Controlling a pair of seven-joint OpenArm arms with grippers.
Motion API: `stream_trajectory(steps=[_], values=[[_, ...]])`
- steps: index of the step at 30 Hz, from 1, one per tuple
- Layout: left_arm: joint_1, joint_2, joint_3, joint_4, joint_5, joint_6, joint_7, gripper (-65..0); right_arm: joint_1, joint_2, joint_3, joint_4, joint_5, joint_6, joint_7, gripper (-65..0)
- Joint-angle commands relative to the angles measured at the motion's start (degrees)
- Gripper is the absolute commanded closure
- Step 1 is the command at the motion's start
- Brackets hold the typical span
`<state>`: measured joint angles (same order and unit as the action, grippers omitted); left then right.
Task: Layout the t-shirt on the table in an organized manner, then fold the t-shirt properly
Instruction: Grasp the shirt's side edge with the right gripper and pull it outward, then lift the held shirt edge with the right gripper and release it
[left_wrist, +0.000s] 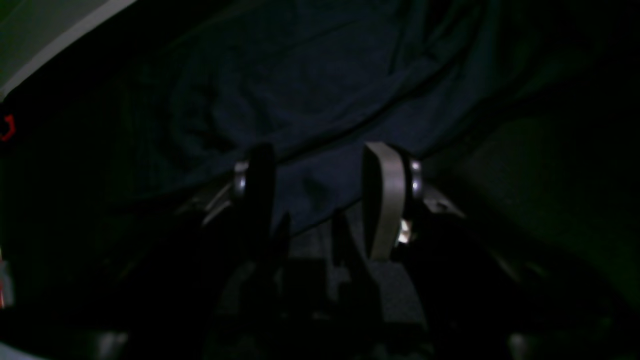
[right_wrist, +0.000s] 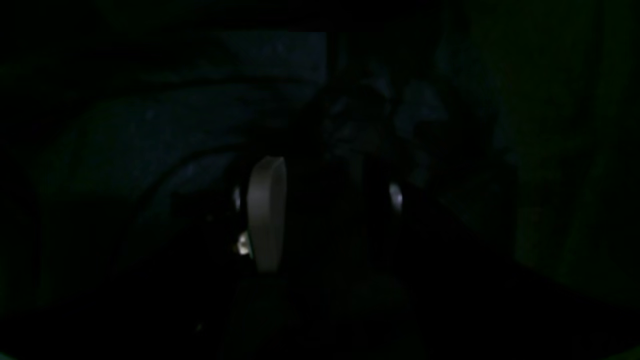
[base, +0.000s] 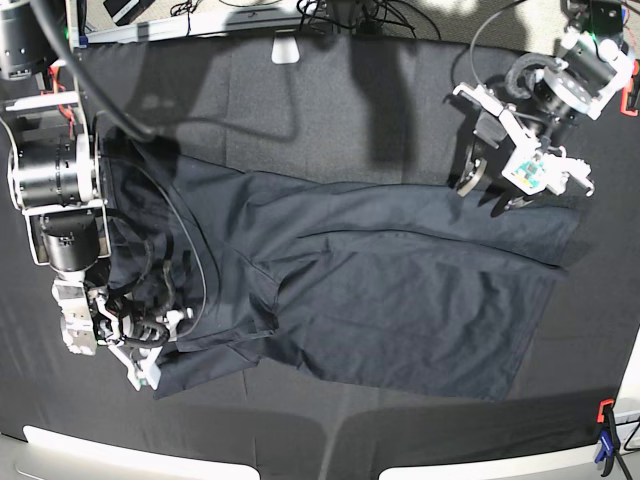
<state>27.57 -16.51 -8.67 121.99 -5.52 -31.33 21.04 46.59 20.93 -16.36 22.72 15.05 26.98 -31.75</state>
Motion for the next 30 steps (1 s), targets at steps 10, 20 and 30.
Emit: stream_trajectory(steps=[10,20,30], values=[[-0.11,-0.35,-0.28,1.09,-0.5,0.44,-1.77,-26.0,0.57,-1.99,0.26,0.83,-4.76,0.48,3.93,0.0],[-0.13,-0.35,-0.28,1.11,-0.48,0.46,-3.04,-26.0,0.55,-2.34,0.26,6.56,-11.89,0.48,2.93,0.0],[-0.13,-0.35,-0.28,1.09,-0.44,0.44,-3.04,-26.0,-4.39,-2.34,0.26,20.11,-11.85,9.44,-1.77,0.0]])
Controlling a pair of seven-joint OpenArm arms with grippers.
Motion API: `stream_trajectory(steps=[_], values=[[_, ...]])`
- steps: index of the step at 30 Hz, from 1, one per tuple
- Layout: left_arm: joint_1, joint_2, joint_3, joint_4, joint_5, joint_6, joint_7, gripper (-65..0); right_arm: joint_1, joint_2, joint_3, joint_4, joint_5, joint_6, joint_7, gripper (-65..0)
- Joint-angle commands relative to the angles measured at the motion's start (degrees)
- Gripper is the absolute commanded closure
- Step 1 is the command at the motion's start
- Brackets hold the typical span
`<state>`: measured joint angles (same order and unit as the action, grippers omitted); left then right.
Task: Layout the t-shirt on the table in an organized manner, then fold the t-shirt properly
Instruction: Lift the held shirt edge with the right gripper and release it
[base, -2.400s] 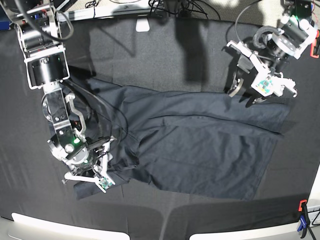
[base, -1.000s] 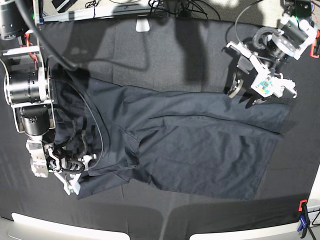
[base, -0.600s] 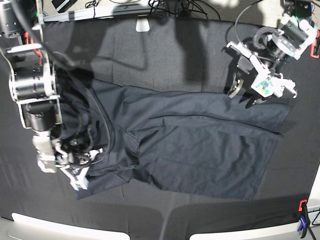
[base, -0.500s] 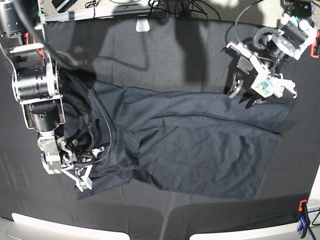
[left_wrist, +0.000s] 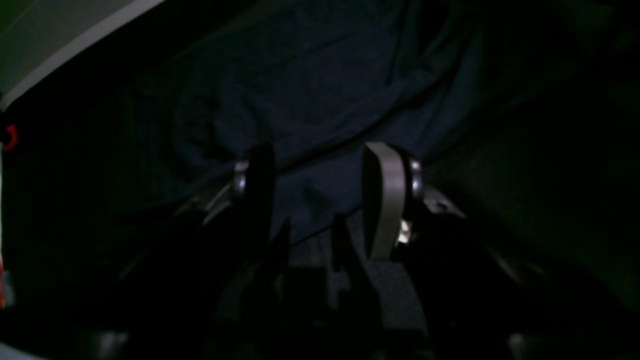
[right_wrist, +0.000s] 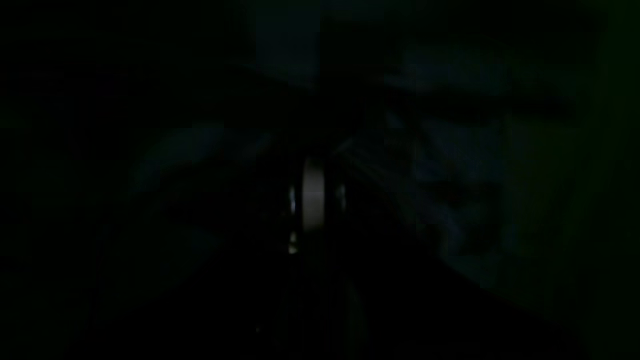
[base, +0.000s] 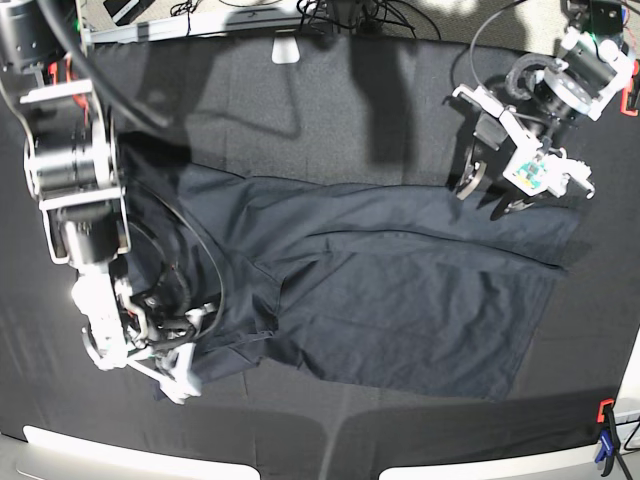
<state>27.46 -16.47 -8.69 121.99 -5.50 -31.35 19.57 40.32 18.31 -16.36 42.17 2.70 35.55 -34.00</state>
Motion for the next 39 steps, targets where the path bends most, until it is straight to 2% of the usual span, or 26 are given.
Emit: stream_trajectory(steps=[1,9,17,23,26,34,37,39], values=[[-0.02,-0.39,-0.26,1.09,-0.48,0.46,-1.57,-26.0,-0.04,0.26,0.26,4.33,0.5,1.11,-0.92,0.0],[0.0,-0.39,-0.26,1.09,1.44,0.48,-1.51,-26.0,-19.87,0.42,0.26,36.5,0.46,0.55,-8.15,0.0],[0.0,-0.39,-0.26,1.09,1.6,0.48,-1.38,-26.0,-35.5,0.39,0.26,56.68,0.48,0.52,-9.16,0.0],[0.0,-0.39,-0.26,1.09,1.55,0.48,-1.38,-26.0,-42.1,0.39,0.26,60.89,0.48,0.52,-8.83,0.0],[0.0,-0.39,-0.26,1.09,1.46,0.48,-1.38,-26.0,-44.28,0.07,0.26,61.48,0.5,0.52,-6.71,0.0],[0.02,-0.39,-0.26,1.09,1.42,0.48,-1.31,-26.0,-45.24,-2.93,0.26,61.46,0.68,0.48,-7.67,0.0],[0.02,-0.39,-0.26,1.09,1.44,0.46,-1.14,-26.0,-45.24,-3.43,0.26,61.46,2.32,0.48,-9.79,-11.4],[0.0,-0.42,-0.26,1.09,1.44,0.48,-1.14,-26.0,-45.09,-3.37,0.26,61.48,6.47,0.52,-12.48,-16.6]])
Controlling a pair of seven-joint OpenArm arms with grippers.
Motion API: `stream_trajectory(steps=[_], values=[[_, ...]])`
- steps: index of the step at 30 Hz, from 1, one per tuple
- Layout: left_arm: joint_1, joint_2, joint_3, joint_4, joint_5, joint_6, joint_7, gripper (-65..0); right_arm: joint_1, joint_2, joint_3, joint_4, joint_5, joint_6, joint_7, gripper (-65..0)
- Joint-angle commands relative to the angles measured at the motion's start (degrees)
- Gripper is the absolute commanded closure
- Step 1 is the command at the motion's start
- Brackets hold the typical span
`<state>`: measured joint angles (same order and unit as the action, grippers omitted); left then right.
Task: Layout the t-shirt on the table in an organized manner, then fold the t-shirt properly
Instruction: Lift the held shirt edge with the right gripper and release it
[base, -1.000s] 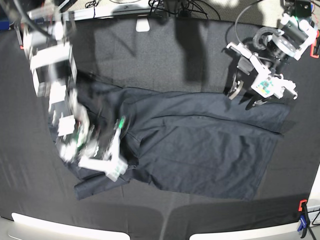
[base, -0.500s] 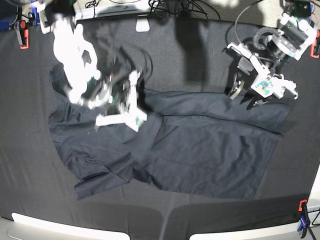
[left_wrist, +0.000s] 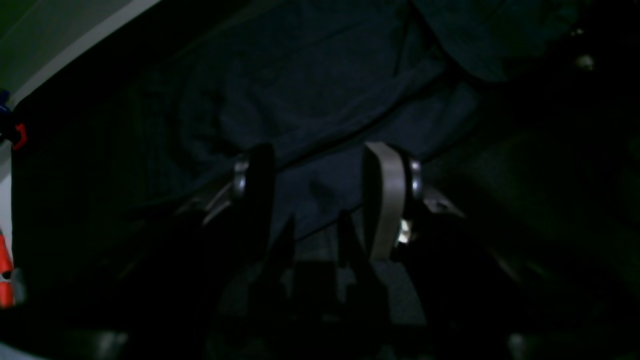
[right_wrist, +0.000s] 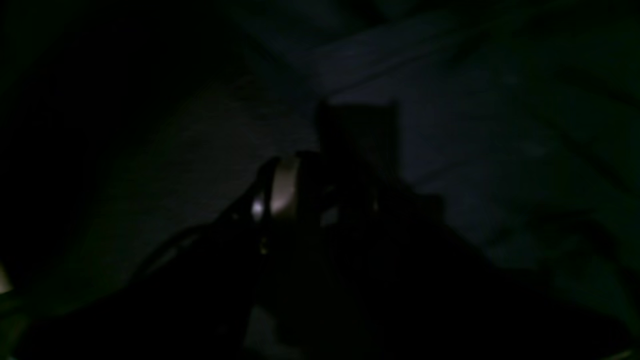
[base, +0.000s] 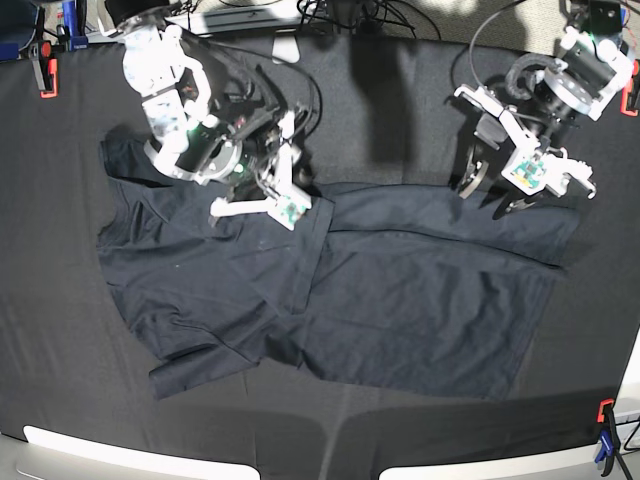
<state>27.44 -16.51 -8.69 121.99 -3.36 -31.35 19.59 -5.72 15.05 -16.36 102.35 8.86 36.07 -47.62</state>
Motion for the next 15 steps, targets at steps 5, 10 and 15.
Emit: stream_trajectory(steps=[5,10,15], values=[[0.02,-0.66,-0.26,1.09,2.82,0.46,-1.14,-26.0,0.87,-0.11,0.26,4.92,6.58,2.1,-1.51,-16.7],[0.04,-3.96,-0.26,1.07,10.14,0.42,0.81,-26.0,0.87,0.04,0.26,14.88,1.64,2.08,-5.33,-16.7],[0.02,-12.76,-0.26,0.59,15.54,0.46,0.63,-26.0,-1.86,0.42,0.26,17.84,-5.38,2.05,-7.76,-16.6]])
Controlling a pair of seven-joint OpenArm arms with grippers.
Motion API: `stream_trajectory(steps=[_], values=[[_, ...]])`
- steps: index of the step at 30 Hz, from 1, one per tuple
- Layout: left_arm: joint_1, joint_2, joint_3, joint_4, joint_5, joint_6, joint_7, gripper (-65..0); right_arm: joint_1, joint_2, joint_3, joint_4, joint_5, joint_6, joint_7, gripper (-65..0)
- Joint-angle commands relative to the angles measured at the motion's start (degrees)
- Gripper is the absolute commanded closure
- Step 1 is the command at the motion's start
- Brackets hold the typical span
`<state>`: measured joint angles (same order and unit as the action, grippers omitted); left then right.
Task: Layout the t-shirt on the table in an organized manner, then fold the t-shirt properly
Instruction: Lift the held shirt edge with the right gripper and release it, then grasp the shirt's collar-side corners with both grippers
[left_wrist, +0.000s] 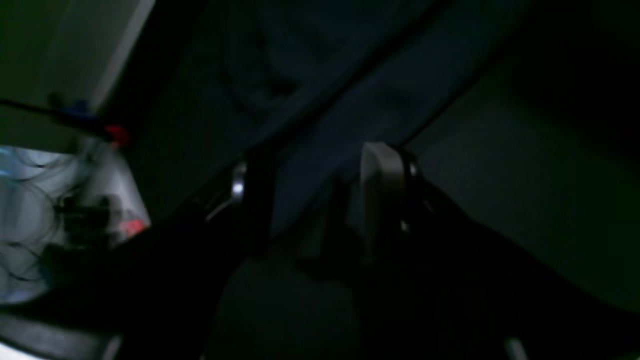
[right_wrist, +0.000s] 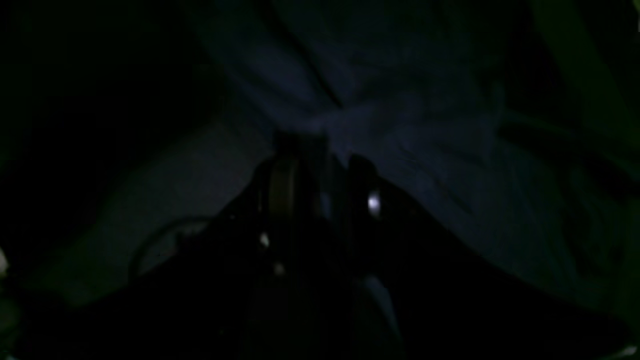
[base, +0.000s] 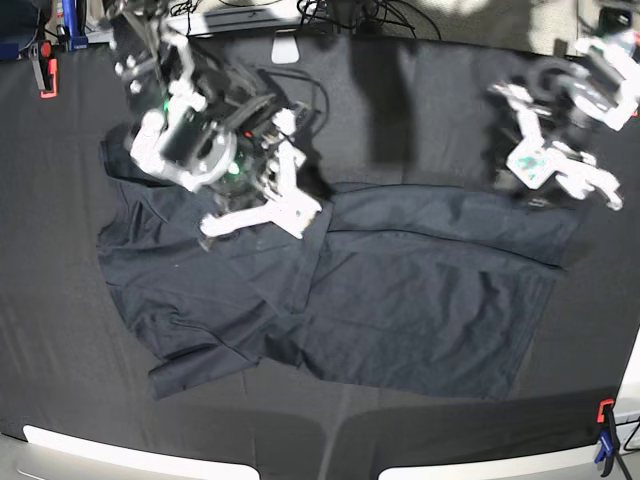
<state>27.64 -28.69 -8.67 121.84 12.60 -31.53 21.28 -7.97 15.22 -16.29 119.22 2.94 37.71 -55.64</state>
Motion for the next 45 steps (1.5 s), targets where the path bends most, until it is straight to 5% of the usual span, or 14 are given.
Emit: stream_trajectory(steps=[1,5,11,15,20,31,39,45], values=[[-0.17,-2.54,-0.26,0.24,-0.42,0.61,-1.66,-26.0,-0.48,0.83,0.2,0.96,0.2,0.37,0.28,-16.6],[-0.2,-7.74,-0.26,-5.11,2.86,0.59,-6.36,-26.0,-2.75,3.37,0.2,1.27,-0.04,0.11,-0.72,-16.6],[-2.29,-10.78,-0.22,-16.9,13.35,0.76,-16.9,-26.0,-5.57,4.59,0.5,4.17,-0.5,-0.92,-1.62,-16.6],[-7.17,-12.2,1.84,-23.28,13.29,0.83,-17.77,-25.9,-8.9,4.59,1.77,7.39,-1.77,-1.75,-1.64,-16.6],[-14.91,-14.56,12.35,-28.92,16.37,0.87,-17.7,-24.9,-14.03,4.61,5.84,11.82,-3.04,-1.77,-1.68,-16.6],[-27.54,-16.13,27.39,-43.34,20.2,3.02,-16.94,-24.9,-22.27,4.61,24.22,15.78,-2.73,-1.95,-1.6,-16.6],[-30.01,-16.5,34.53,-48.35,24.92,6.23,-18.08,-24.9,-22.53,4.61,33.4,15.78,5.27,-1.4,-2.01,-16.6],[-29.83,-20.81,34.64,-48.37,24.9,6.47,-18.12,-24.9,-22.53,4.61,36.72,15.78,10.08,0.9,-3.17,-16.6]])
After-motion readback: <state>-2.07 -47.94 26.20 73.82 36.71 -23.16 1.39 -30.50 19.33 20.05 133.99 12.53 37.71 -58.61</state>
